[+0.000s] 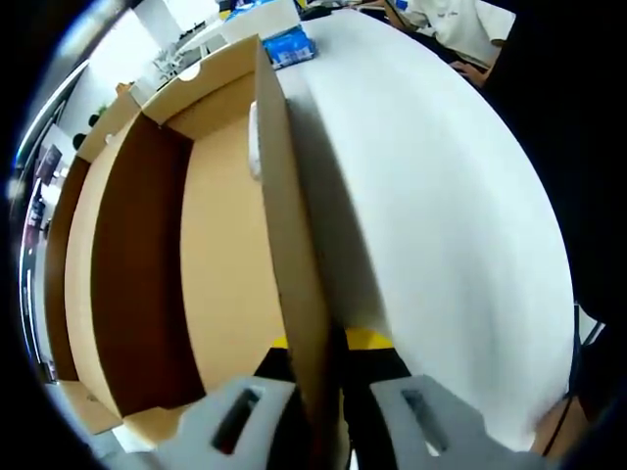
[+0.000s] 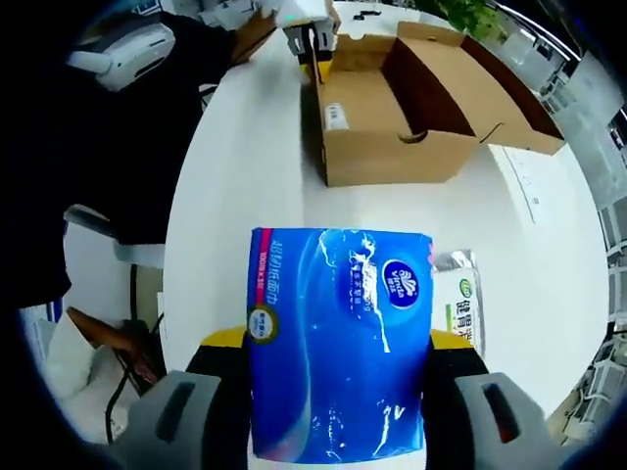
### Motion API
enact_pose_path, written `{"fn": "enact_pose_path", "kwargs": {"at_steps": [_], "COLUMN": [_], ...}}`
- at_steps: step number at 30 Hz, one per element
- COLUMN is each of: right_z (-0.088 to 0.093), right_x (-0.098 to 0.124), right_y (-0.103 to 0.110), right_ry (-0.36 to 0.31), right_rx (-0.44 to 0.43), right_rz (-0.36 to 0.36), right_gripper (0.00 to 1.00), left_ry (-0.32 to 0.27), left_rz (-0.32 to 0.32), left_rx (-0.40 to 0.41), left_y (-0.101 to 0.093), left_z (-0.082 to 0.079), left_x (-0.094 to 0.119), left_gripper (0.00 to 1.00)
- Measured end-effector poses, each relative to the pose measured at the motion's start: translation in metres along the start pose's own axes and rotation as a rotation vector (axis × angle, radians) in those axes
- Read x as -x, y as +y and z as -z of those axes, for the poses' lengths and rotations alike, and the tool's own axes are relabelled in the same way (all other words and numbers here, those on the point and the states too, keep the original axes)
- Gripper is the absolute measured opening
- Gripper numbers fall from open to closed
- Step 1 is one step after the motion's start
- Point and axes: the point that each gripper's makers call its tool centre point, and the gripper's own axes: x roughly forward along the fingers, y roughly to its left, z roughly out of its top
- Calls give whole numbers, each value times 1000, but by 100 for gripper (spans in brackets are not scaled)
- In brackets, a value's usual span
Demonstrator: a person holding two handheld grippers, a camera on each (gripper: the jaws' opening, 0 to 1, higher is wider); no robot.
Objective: Operate the shoe box by opening the lid, removing the specified soft item, and placing it in the target area until the item is outside and the box remains undamaged.
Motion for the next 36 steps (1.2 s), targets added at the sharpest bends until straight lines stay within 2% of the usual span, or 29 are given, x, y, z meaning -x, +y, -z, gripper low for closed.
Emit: {"fn": "enact_pose_path", "kwargs": {"at_steps": [20,25,36], "right_z": [1,-3,-22], "right_x": [0,6,27], "right_y": [-4,-5,-3], "right_ry": [9,-6,-23], "right_rx": [-9,-27,-11], "right_rz": [18,38,80], "right_gripper": [72,72,72], "left_ry": [6,5,2], "left_rz": [-4,-4,-3], "left_rx": [6,11,9], "left_y": [0,0,0], "left_z": [1,1,1], "left_x": [1,2,2], "left_gripper": [5,5,5]}}
